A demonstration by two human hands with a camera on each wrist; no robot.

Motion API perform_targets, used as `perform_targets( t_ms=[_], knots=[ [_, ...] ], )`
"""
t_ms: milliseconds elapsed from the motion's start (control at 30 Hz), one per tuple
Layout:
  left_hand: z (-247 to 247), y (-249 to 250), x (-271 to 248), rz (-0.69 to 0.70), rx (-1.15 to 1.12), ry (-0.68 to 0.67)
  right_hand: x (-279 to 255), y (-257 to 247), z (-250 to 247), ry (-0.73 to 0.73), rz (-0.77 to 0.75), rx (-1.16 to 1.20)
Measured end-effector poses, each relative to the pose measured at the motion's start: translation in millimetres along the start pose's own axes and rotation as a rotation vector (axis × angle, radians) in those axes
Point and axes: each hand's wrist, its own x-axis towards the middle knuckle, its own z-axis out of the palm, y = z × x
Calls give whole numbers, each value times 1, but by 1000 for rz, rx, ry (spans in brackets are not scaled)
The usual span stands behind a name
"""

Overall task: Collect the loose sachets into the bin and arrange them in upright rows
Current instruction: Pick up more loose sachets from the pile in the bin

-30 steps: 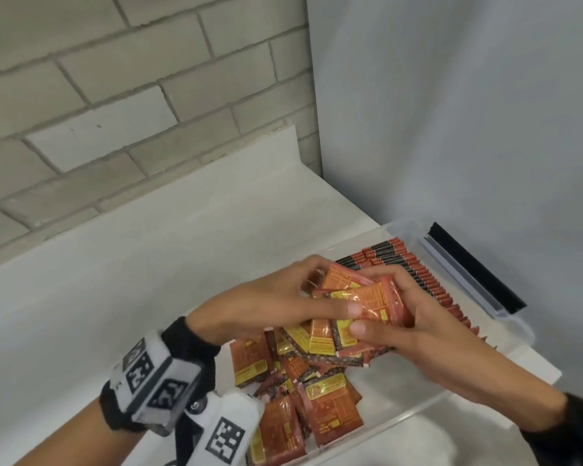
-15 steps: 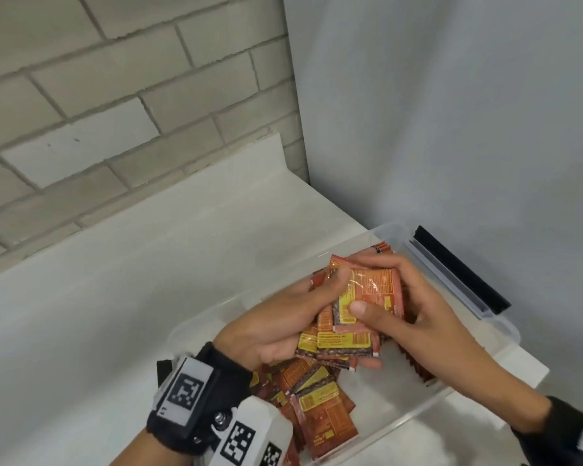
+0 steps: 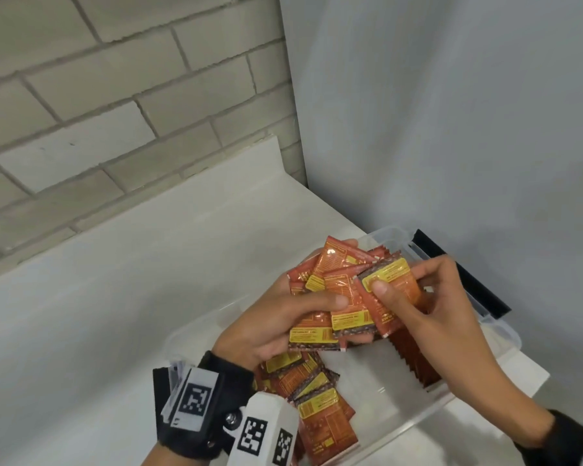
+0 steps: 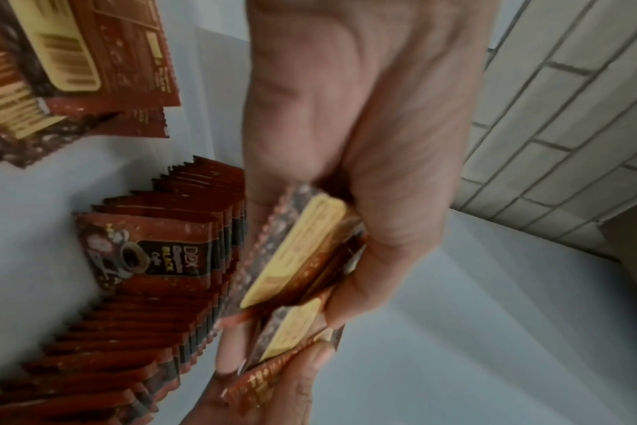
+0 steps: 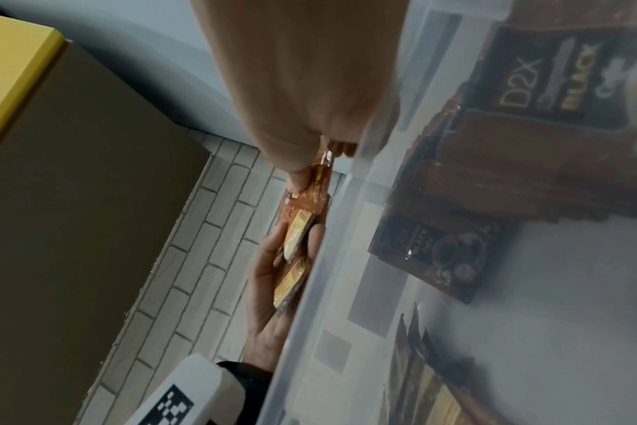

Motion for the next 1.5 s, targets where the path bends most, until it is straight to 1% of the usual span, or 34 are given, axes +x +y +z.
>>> perform_targets(
  t_ms=[100,200,300,400,433,500,600,700,767,967,1133,1333,1500],
  knots=[
    [3,2,1,36,62,115,0,-2,1,-35,27,49],
    [4,0,2,48,112,174,0,-3,2,-77,31,17],
    [4,1,3,14,103,208,0,-3,2,-75,52,2],
    [3,3,6,-32,36,306,1,-3,1,-54,72,12],
    [3,4,6,-32,33,318,1,-4,1,-48,78,17],
    [3,4,6,-12,57,324,1,-4,1,-39,88,36],
    [4,4,3,61,78,312,2,-5,1,-30,95,61],
    [3,2,4,109,98,311,2,-6,2,-67,99,65],
    [2,-1,5,115,117,337,1,-6,2,-92,106,54],
    [1,-2,7,136,184,446,2,-5,1,-95,120,54],
    [3,-1,6,138,199,466,3,-6,3,-127,145,49],
    [7,0,6,64,145,460,5,-6,0,-64,167,96],
    [6,3,5,70,161,455,5,-6,-1,-19,148,104]
  ],
)
